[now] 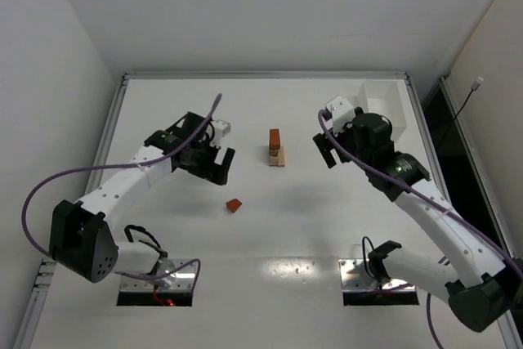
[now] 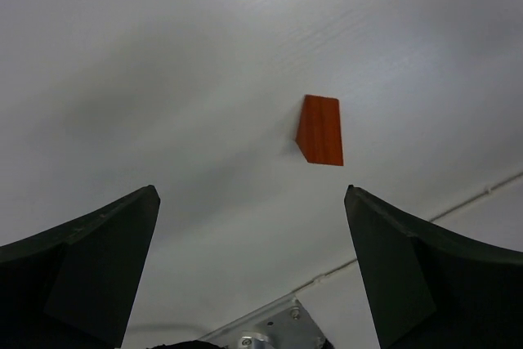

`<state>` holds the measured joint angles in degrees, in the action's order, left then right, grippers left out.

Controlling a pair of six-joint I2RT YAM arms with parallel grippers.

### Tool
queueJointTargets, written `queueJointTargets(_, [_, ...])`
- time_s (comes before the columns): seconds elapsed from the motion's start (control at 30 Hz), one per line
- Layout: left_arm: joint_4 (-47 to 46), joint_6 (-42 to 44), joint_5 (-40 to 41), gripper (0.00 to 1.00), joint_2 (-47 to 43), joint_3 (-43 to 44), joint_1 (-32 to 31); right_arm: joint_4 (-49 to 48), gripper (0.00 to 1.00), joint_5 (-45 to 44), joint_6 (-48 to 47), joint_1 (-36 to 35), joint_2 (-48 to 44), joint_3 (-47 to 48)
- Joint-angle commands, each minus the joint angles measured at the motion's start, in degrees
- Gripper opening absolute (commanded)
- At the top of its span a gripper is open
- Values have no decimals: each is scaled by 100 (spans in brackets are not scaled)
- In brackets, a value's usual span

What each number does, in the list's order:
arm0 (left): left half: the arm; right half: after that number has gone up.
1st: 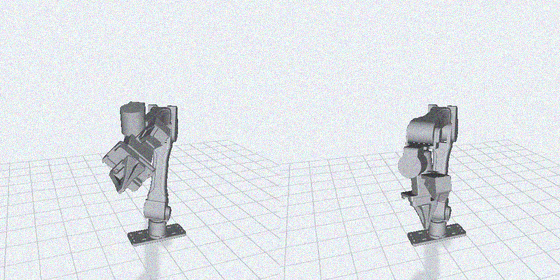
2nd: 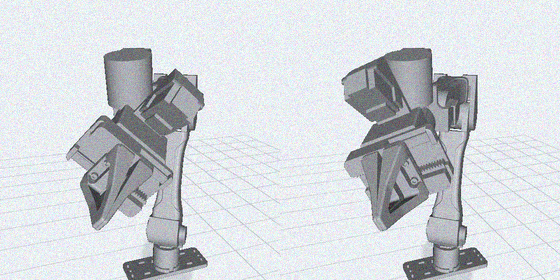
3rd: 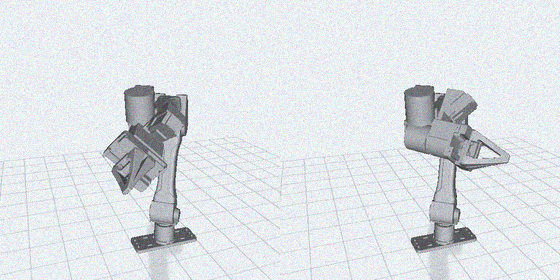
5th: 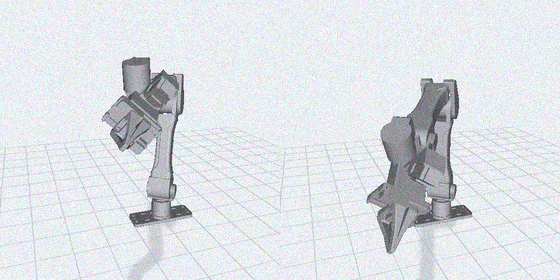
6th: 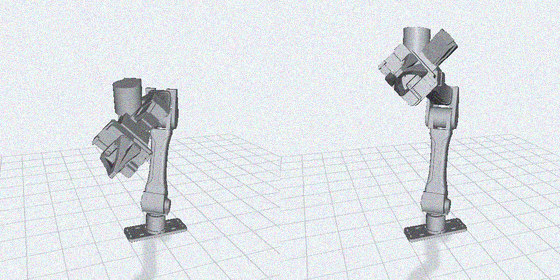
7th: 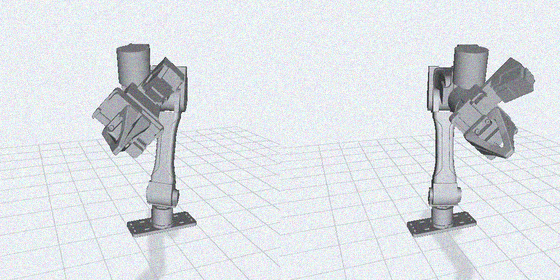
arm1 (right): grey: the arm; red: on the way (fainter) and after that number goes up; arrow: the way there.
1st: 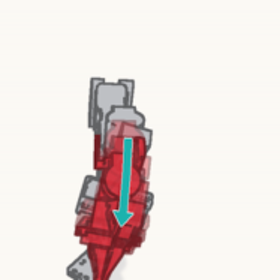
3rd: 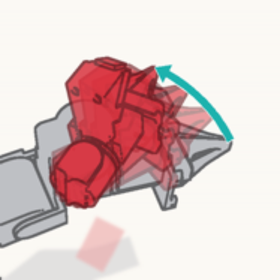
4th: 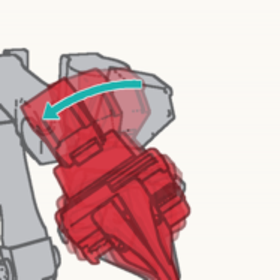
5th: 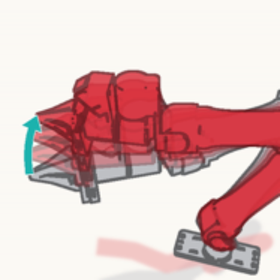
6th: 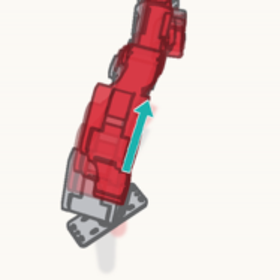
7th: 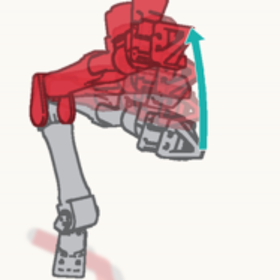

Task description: Build the wood block tower

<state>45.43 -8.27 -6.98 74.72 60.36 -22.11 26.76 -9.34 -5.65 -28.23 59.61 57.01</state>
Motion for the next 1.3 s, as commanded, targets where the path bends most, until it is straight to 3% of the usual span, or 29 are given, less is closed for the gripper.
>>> queueJointTargets(0.0, [212, 730, -110, 95, 253, 117, -600, -585, 80, -515, -761, 115, -475, -383])
queueJointTargets(0.1, [344, 862, -181, 86, 657, 301, -1144, -392, 80, -569, -693, 168, -652, -446])
queueJointTargets(0.3, [554, 924, -286, 79, 1491, 757, -1621, -102, 80, -831, -419, 221, -1065, -569])
queueJointTargets(0.5, [687, 924, -365, 70, 1958, 864, -1621, 171, 80, -832, -305, 493, -1338, -569])
queueJointTargets(0.53, [687, 924, -365, 65, 1959, 864, -1621, 223, 80, -832, -305, 494, -1338, -569])
queueJointTargets(1.07, [687, 819, -418, 59, 2688, 969, -1621, 329, 80, -595, -252, 863, -1391, -569])
queueJointTargets(1.27, [687, 818, -418, 47, 2803, 1083, -1621, 382, 80, -472, -200, 863, -1391, -569])
